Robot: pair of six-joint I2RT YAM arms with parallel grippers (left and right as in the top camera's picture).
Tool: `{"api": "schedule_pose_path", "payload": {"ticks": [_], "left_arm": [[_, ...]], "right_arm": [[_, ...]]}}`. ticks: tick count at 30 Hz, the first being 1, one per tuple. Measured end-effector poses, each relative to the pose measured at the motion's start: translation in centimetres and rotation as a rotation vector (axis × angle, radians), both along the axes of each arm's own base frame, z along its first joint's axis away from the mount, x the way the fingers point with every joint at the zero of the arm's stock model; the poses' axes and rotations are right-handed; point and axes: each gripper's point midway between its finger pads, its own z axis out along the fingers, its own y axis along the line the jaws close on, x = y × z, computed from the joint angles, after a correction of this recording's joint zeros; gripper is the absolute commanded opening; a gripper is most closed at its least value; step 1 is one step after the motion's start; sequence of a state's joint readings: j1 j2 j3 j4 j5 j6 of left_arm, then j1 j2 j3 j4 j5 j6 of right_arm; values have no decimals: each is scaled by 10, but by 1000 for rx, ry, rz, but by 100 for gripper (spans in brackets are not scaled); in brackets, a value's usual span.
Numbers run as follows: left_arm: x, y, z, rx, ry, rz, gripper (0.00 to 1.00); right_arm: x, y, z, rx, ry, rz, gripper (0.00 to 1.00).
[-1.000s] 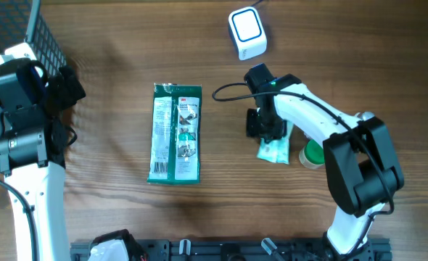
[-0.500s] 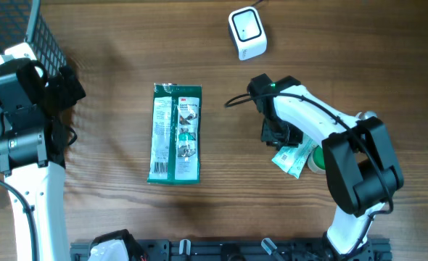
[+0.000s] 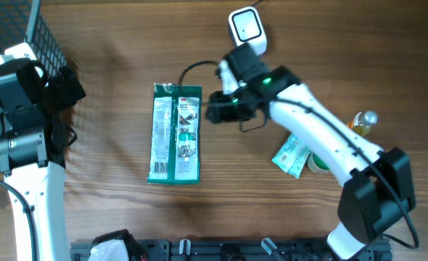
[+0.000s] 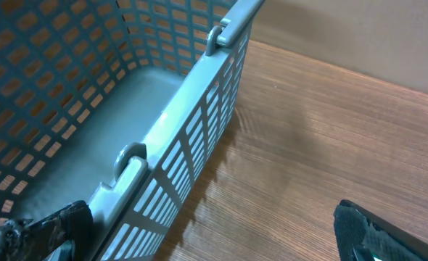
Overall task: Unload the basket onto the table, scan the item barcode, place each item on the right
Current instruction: 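Reach the right gripper to the glove pack and grasp it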
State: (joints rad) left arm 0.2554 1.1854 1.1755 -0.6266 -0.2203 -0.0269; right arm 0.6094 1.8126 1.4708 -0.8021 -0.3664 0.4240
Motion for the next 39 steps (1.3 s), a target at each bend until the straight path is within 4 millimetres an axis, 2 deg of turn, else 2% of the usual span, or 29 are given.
{"api": "schedule_pose_path", "payload": {"ticks": [2,4,5,7,9,12,17,20,34,39], "left_arm": [[0,0,0,0,0,0,99],[0,0,0,0,0,0,100],[0,0,0,0,0,0,100],[0,0,0,0,0,0,100],[0,0,0,0,0,0,100],[0,0,0,0,0,0,100],[0,0,0,0,0,0,100],[0,0,0,0,0,0,100],[0,0,0,0,0,0,100],[0,0,0,0,0,0,100]], "right_arm": [[-14,28,-2,14,-23,58,59],[-25,46,-7,8,-30,85,61],[-32,57,-12,-5,-43,96,68],[-45,76,-26,-37,-60,121,71],[-55,89,-42,-69,-76,146,72],[-56,101,-57,-80,-93,158,72],[-52,104,-91,-121,-79,152,70],[-51,99,-102,-156,-69,143,70],[-46,89,-105,-209,-97,120,75],[-45,73,-113,-292,-100,102,75]]}}
